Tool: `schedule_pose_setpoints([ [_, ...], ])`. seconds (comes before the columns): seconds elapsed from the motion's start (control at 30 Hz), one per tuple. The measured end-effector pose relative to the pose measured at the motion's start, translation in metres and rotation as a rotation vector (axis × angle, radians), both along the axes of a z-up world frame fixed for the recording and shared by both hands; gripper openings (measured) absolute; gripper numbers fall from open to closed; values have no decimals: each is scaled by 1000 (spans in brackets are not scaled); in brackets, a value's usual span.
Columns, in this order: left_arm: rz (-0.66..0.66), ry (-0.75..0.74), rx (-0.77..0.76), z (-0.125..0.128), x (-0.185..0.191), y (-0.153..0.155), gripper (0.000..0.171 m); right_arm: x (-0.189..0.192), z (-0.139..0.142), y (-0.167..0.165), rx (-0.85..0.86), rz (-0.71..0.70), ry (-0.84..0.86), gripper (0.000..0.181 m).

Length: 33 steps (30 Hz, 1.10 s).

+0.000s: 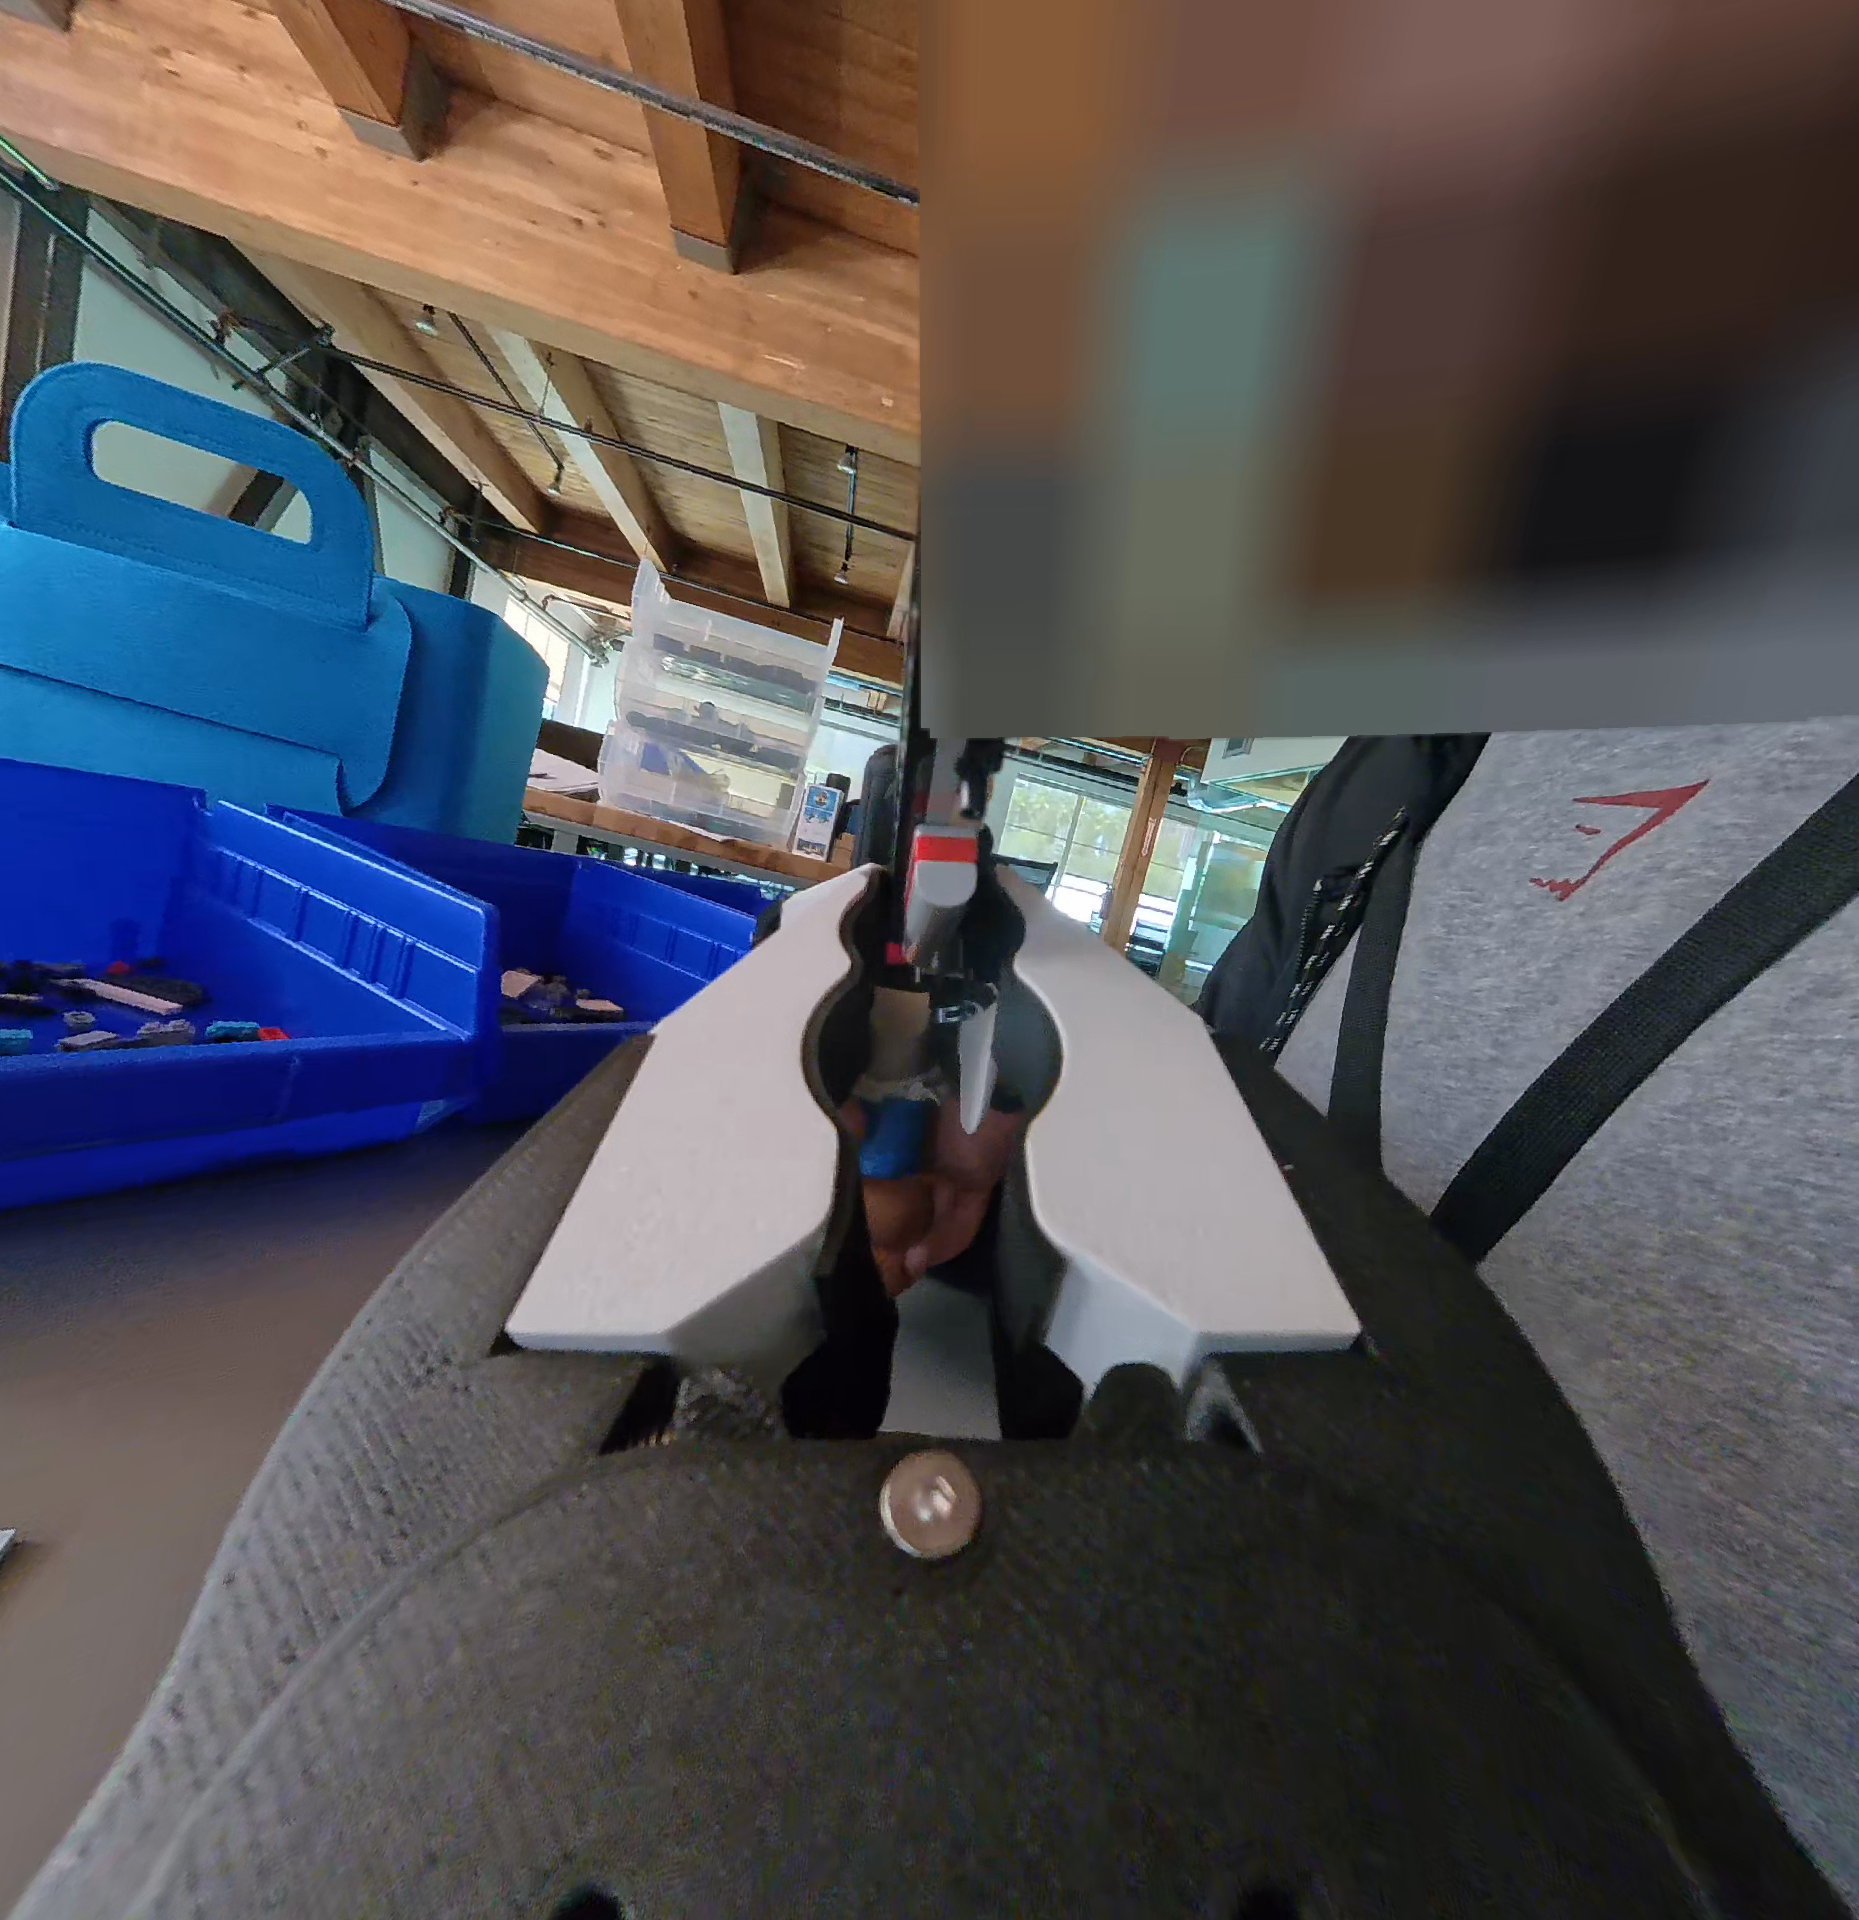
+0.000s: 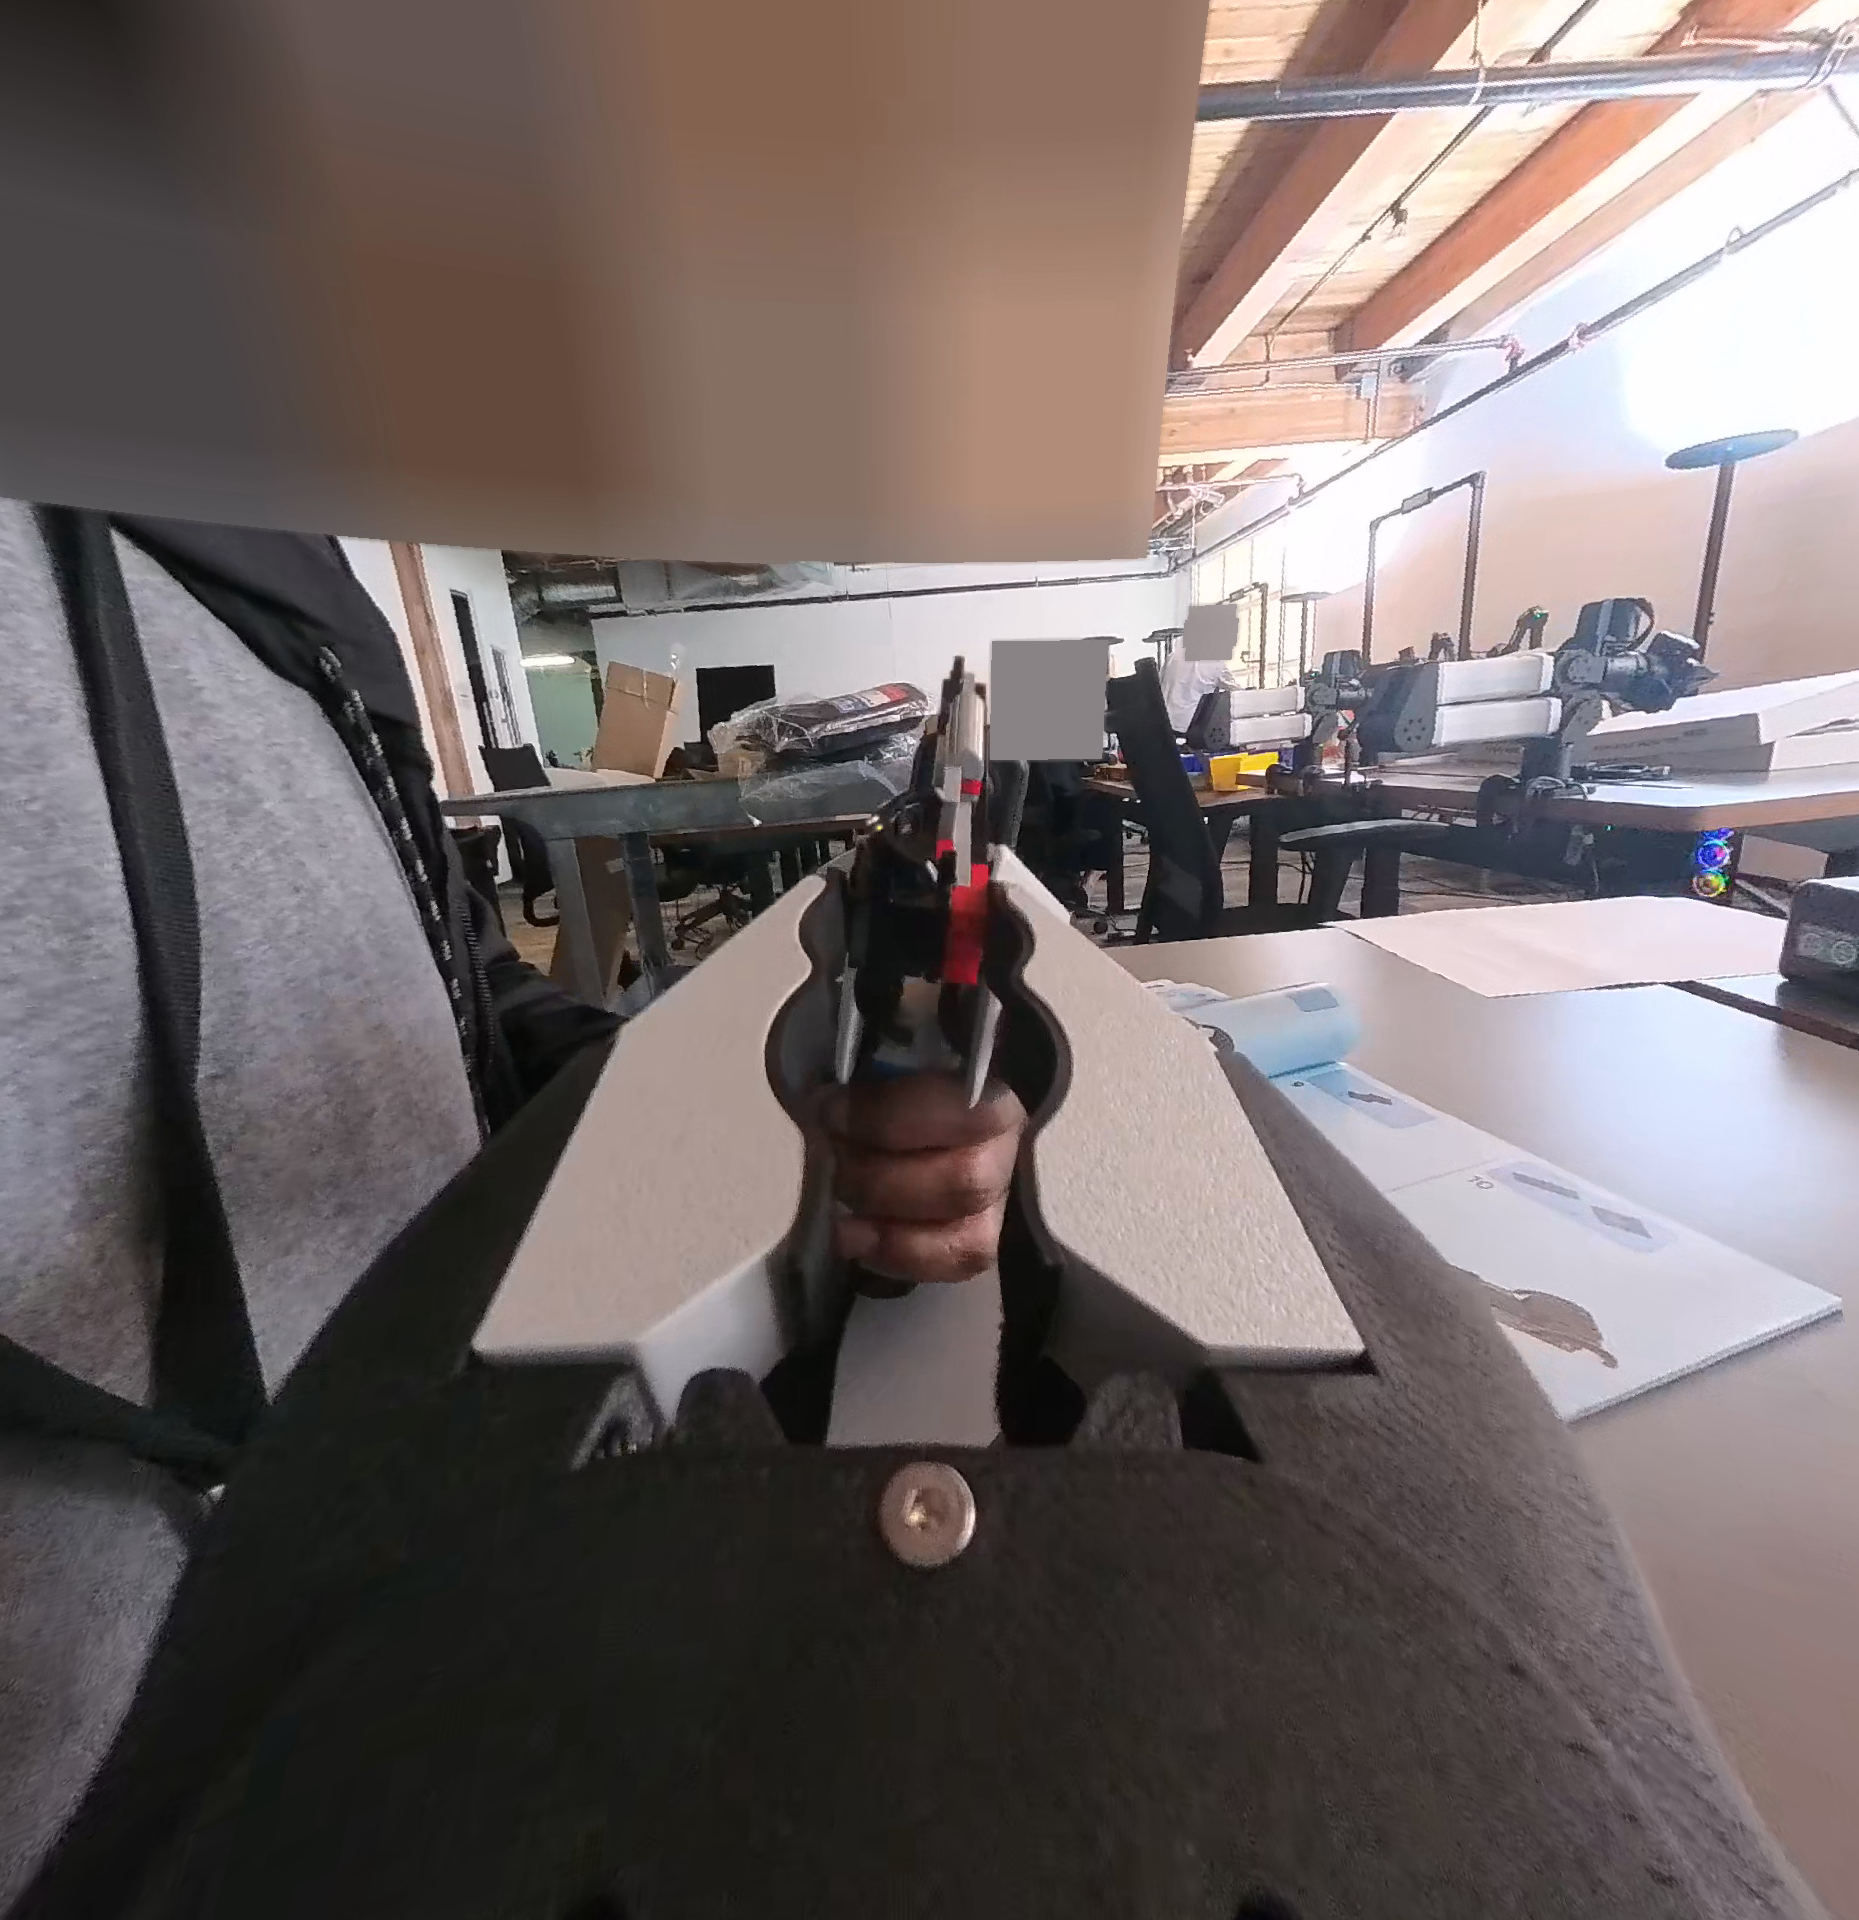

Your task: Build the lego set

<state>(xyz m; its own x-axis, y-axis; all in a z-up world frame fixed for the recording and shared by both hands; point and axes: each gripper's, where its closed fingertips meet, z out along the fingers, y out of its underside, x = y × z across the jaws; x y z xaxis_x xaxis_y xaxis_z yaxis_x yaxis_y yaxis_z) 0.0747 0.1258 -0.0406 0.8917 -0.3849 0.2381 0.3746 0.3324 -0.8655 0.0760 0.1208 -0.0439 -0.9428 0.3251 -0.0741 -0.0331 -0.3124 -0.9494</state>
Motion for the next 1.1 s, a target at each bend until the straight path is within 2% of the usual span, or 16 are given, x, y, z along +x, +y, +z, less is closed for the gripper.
schedule_pose_setpoints([
  [0.2, 12, 56, 19, 1, 4, -4, 15, 4, 1, -5, 3, 1, 28, 30],
  [0.57, 96, 37, -11, -3, -8, 1, 15, -7, -1, 0, -34, 4, -54, 29],
  [0.73, 122, 18, 22, 1, -11, -2, 16, -16, 1, 4, -71, -46, -104, 44],
  [0.87, 149, 50, 8, -1, -10, 0, 15, -15, 2, 0, -72, -56, -107, 40],
  [0.97, 170, 76, -12, -3, -10, 2, 15, -14, 2, -2, -93, -54, -119, 30],
  [1.1, 167, 85, -21, -4, -7, 3, 15, -12, 1, -1, -111, -37, -122, 30],
])
